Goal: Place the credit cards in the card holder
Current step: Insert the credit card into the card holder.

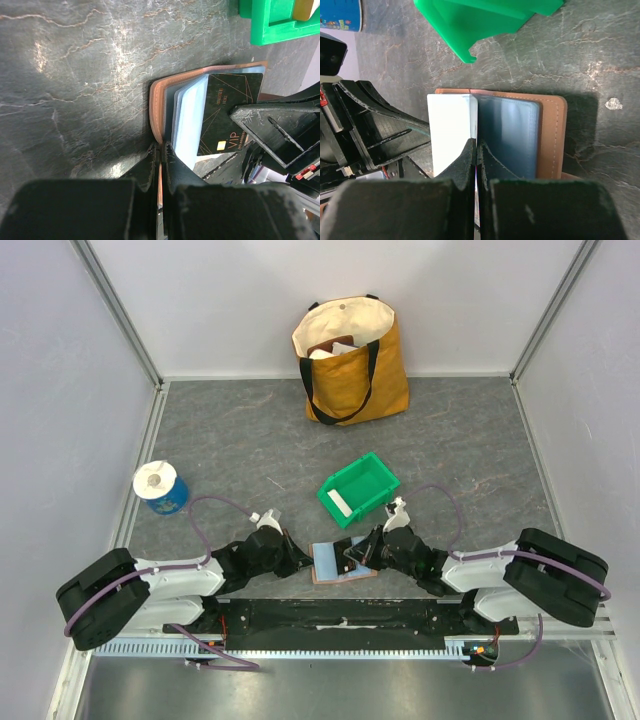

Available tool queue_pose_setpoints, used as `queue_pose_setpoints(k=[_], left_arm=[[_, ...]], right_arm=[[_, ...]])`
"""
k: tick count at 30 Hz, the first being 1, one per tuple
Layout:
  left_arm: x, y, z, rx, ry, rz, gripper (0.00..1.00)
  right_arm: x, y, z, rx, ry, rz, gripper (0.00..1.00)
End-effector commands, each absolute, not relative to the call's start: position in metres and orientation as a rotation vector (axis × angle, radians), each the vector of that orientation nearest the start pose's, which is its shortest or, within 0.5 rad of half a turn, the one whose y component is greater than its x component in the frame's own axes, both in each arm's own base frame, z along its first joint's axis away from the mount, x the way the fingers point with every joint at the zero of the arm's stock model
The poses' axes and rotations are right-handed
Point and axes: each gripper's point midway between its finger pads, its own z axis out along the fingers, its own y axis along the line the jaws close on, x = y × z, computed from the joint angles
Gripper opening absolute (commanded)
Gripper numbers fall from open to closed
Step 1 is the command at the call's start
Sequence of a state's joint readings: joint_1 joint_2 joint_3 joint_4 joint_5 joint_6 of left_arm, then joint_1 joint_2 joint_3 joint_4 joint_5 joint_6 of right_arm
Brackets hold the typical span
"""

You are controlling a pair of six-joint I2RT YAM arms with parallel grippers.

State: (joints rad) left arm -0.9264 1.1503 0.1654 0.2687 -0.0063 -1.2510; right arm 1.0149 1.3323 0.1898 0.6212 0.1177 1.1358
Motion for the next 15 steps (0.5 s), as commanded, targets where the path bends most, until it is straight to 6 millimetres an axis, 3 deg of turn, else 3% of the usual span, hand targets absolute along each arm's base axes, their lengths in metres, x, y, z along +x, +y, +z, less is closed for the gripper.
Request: queue_pose_setpoints(k=[1, 10, 15], left_arm=[[0.103, -0.195, -0.047, -0.450, 2.733, -0.694, 0.02], [0.104, -0.194, -0.047, -0.483, 2.729, -0.690, 0.02], [0.104, -0.195, -0.047, -0.485, 2.725, -0.692, 0.02]], right_arm=[[0.139, 0.294, 0.026, 0.162, 2.364, 1.190, 0.00], [0.130, 0.303, 0.039, 0.189, 2.358, 1.317, 0.00], [0.130, 0.299, 0.032, 0.201, 2.374, 1.283, 0.00]])
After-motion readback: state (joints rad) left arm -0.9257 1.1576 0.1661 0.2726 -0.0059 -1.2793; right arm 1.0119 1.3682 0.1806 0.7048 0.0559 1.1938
